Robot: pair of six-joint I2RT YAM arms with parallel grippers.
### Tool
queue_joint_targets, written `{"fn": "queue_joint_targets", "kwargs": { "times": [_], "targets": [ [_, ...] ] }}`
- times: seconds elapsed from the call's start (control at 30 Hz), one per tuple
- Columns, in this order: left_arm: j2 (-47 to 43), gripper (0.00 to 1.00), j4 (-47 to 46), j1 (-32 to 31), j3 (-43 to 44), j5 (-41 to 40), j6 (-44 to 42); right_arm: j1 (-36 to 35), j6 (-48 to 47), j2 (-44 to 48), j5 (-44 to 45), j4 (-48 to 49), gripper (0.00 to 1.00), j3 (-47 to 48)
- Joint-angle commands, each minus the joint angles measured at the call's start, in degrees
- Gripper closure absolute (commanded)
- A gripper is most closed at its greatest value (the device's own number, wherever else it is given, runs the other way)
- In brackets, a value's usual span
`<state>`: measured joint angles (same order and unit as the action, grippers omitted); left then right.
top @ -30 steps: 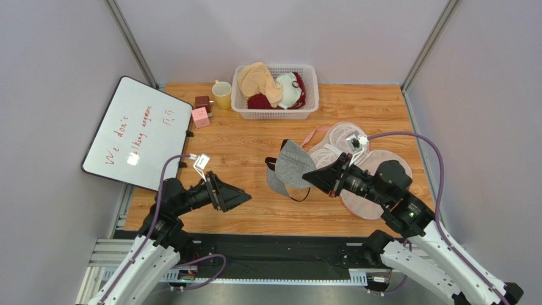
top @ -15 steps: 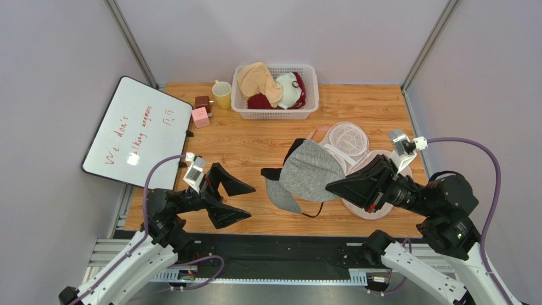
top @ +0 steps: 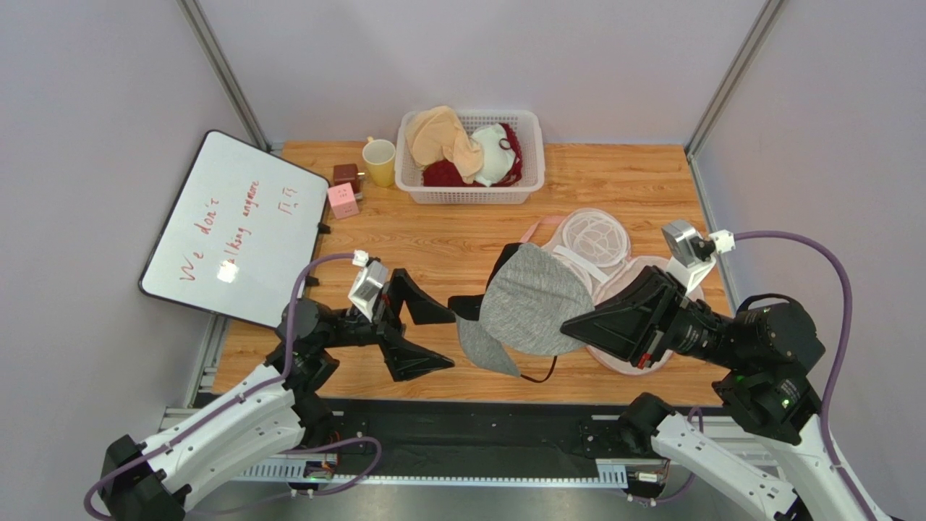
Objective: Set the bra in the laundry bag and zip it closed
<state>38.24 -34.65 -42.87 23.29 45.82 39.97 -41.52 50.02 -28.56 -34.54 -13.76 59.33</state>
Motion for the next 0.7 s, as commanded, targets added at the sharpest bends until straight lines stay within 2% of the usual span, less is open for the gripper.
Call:
{"fn": "queue_joint_targets", "kwargs": {
  "times": [0.0,0.43,0.57,0.67],
  "targets": [
    [1.83,0.0,-9.29,-1.07,2.37,1.46,-1.82,0.21,2.8,0.17,-1.4,4.61,1.0,1.32],
    [9.83,0.0,-16.23,-1.78,5.89,5.41,0.1,0.21,4.65,-0.71,-2.37,8.05,1.0,1.05],
    [11.33,0.0,-28.06,-1.86,4.75,8.14,5.81,0.21,3.69,-0.54,-2.28,6.91,1.0,0.79],
    [11.33,0.05,-30.03,-1.86,4.4,8.49,7.05,0.3,2.46,-0.27,-1.15,4.98,1.0,0.79]
  ]
}}
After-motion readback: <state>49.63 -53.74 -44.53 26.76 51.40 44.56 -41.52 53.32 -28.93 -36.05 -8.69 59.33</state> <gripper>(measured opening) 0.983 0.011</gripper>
